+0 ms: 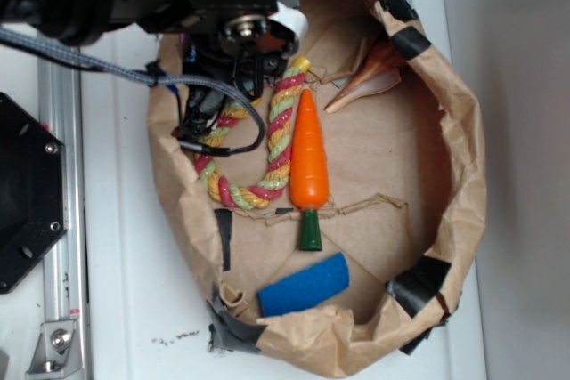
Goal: Grab the blue cloth.
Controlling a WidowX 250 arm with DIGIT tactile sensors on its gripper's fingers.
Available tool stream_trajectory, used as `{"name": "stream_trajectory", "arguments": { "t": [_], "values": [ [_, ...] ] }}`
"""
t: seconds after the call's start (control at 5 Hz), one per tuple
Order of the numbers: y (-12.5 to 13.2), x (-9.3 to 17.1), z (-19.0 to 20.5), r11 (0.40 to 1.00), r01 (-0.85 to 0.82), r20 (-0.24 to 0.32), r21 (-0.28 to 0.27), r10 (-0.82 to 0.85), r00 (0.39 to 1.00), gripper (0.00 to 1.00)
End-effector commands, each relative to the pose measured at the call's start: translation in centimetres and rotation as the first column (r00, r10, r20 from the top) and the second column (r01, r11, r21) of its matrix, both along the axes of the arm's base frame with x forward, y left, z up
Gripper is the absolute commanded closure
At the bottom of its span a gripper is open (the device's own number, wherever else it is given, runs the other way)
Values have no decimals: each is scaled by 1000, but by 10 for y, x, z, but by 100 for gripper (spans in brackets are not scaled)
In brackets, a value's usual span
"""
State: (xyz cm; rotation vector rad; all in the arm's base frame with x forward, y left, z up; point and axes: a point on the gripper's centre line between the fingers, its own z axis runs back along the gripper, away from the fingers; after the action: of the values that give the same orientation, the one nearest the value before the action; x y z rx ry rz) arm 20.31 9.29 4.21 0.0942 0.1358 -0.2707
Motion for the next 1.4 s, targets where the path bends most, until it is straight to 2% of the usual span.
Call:
{"name": "stream_trajectory", "arguments": {
  "t": [0.0, 0.2, 0.4, 1.2],
  "values": [
    [-7, 20, -3, 999, 48, 122, 4, -48, 991, 0],
    [-9, 15, -17, 998, 29, 76, 63, -34, 996, 0],
    [-8, 12, -16, 999, 1, 92, 40, -4, 996, 100],
    [-4, 14, -24, 998, -18, 82, 53, 13, 997, 100]
  ]
}}
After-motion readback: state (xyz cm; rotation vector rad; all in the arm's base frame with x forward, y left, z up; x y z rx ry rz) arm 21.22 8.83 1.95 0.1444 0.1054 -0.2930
